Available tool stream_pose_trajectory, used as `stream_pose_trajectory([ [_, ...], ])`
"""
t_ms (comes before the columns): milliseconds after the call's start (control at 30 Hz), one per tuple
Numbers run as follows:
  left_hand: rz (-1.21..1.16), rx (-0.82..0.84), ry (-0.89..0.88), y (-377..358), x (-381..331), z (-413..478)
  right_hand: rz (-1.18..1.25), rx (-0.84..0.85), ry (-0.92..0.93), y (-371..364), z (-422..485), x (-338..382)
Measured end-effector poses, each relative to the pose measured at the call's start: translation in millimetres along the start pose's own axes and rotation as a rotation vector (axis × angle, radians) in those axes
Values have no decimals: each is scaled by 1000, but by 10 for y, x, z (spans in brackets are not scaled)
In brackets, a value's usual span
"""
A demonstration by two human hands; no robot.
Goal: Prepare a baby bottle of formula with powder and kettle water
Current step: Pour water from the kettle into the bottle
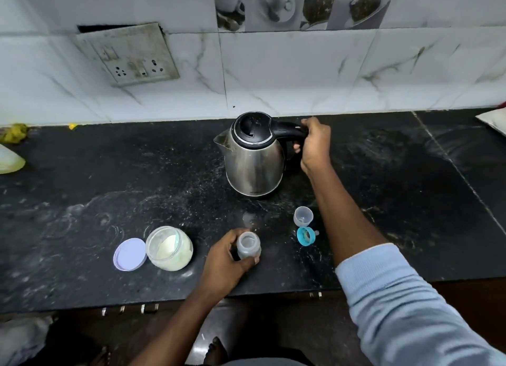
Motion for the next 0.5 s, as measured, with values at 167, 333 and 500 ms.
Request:
stream_pose_trajectory([
  [167, -4, -10, 10, 5, 80, -15, 18, -2, -75, -98, 236, -303],
  [333, 1, -3, 17, 7, 123, -8, 17, -10, -100, -182, 408, -415],
  [500, -6, 30, 27, 15, 132, -5, -22, 4, -125, -216, 512, -455],
])
Point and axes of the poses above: each hand's wrist, its own z-axis towards the middle knuckle, its own y-axis out of the back of the hand, x = y × z, the point moved 4 cm from there along z, towards the middle knuckle, and after that the axes turned 1 degree about z, right-handed, at the moved point
